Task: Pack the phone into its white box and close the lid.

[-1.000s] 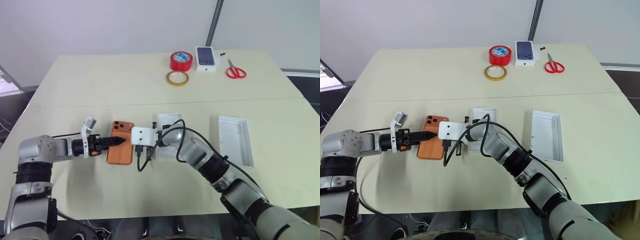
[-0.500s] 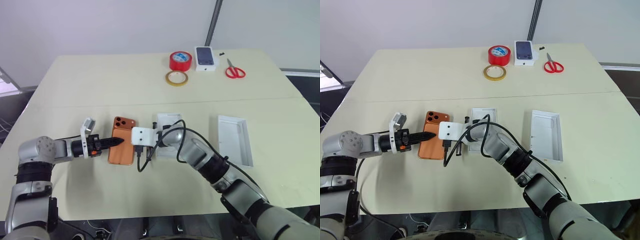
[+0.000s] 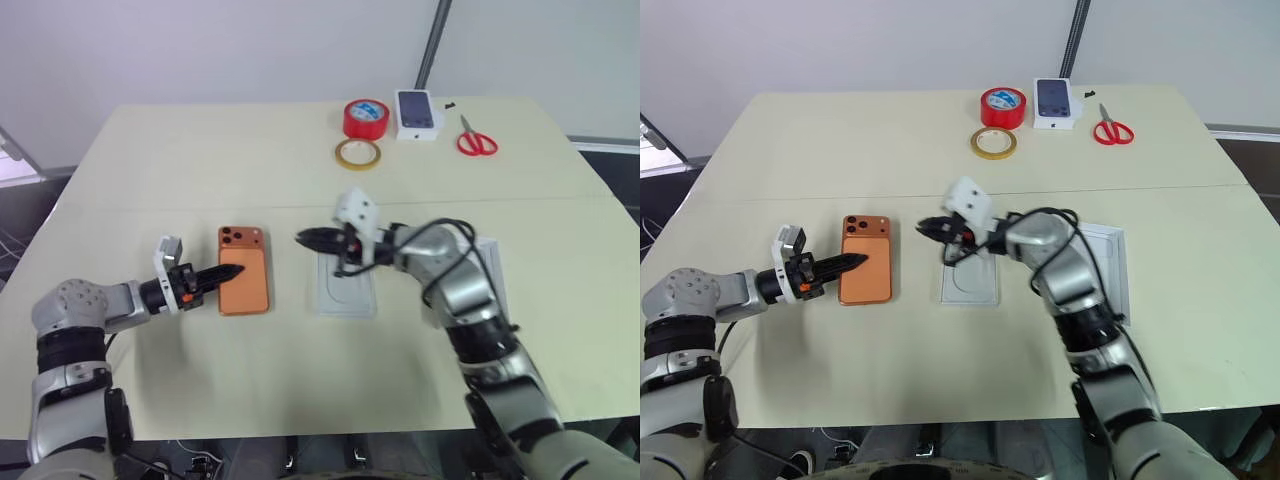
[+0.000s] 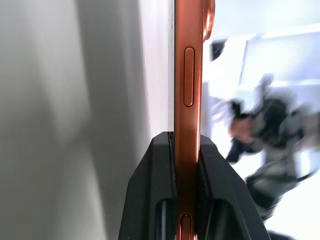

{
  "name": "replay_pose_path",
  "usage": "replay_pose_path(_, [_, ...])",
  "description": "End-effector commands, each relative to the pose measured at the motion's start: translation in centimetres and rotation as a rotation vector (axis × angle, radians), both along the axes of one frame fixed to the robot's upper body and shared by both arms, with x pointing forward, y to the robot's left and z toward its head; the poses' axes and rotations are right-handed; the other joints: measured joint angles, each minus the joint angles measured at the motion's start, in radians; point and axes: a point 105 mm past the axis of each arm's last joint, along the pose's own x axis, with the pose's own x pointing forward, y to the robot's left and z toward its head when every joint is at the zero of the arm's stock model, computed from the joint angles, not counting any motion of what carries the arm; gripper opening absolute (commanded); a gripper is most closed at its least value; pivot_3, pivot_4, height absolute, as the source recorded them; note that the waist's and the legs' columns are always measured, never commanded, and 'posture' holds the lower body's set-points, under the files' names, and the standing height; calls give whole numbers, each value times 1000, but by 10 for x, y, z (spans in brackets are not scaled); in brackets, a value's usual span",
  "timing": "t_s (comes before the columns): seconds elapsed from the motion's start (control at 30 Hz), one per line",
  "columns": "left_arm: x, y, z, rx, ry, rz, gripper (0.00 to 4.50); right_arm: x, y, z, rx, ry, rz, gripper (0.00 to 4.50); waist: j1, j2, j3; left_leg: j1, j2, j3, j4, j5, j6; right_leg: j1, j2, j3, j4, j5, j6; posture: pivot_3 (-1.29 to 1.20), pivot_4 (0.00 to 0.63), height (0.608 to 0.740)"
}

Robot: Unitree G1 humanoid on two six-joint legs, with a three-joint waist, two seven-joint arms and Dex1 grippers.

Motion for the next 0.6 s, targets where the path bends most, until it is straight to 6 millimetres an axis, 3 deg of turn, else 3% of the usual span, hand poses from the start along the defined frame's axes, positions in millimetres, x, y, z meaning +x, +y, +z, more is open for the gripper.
replay_pose_path(0.03, [5,-5,17,-4,-122,44,0,-32,-7,7,-13,-81,143,2359,4,0,0,-3,0,0,1,0,0,-4,0,0,0,0,0,0,150,740])
replay_pose_path(0.13, [5,-12,13,76,-168,55,0,-52,-22,-9,-97,-91,201,3820,3,-1,0,-5,0,0,0,1,-2,-6,0,0,0,0,0,0,150,740])
replay_pose_path(0.37, [2,-22,22,-8,-163,-1,0,-60,-33,-36,-219,-175,229,3820,5,-4,4,-2,0,0,1,2,-3,-4,0,0,3,0,0,0,150,740])
replay_pose_path(0.53, [3,-26,26,-14,-174,-9,0,-54,-37,-53,-296,-219,212,3820,6,-5,5,-2,0,0,2,2,-3,-4,0,0,3,0,0,0,150,740])
replay_pose_path(0.6, [3,-28,27,-19,-181,-11,0,-52,-38,-55,-288,-217,201,3307,6,-5,5,-2,0,0,2,2,-4,-4,0,0,3,0,0,0,150,740])
